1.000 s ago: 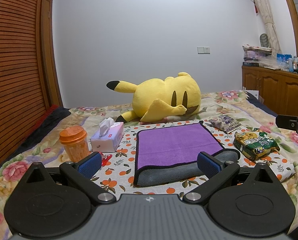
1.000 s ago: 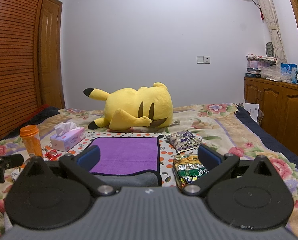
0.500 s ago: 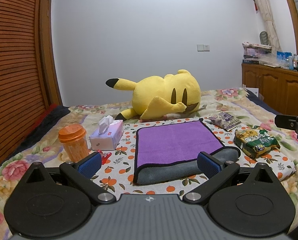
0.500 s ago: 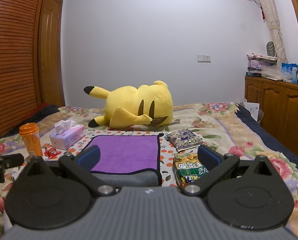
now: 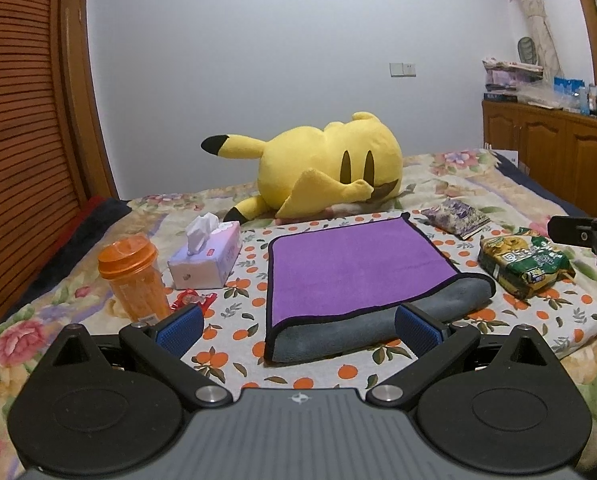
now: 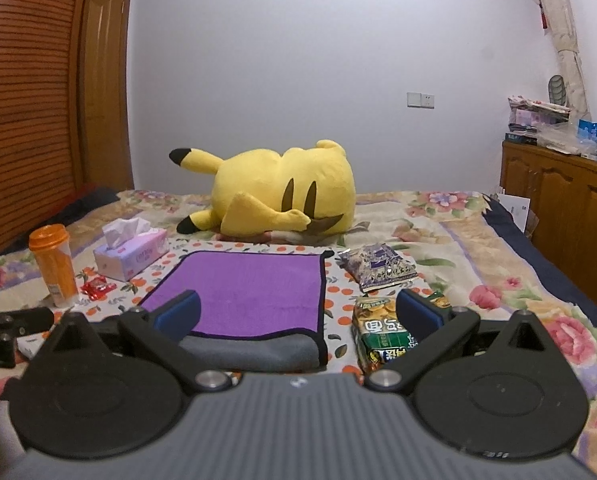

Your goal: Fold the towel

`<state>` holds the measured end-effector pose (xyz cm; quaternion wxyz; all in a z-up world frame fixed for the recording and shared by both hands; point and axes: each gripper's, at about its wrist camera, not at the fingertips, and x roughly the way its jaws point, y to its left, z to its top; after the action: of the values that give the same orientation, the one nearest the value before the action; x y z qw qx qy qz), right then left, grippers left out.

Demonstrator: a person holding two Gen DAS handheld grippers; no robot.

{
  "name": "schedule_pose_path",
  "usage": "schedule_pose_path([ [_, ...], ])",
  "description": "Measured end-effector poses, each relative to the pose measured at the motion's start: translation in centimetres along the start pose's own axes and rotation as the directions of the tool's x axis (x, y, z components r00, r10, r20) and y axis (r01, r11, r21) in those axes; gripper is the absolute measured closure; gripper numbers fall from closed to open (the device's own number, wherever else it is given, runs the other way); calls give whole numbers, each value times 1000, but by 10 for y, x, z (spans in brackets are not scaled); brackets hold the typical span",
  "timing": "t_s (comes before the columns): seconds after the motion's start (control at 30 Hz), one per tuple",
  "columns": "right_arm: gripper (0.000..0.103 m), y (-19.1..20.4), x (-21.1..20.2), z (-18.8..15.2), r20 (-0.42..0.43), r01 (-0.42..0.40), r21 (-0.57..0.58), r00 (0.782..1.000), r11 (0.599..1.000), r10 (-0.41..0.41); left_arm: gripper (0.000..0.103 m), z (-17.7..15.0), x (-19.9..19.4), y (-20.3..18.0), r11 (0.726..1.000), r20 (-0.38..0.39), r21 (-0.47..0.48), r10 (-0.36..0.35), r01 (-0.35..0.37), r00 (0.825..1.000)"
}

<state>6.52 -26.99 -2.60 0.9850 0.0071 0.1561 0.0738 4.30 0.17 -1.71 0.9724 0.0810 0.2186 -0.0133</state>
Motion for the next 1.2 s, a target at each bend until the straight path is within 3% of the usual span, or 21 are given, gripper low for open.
schedule_pose_path([
  [1.2,1,-9,104,8,-185,-85,-67,980,994,71,0,4,105,24,999,-178,-19,-40,37,983],
])
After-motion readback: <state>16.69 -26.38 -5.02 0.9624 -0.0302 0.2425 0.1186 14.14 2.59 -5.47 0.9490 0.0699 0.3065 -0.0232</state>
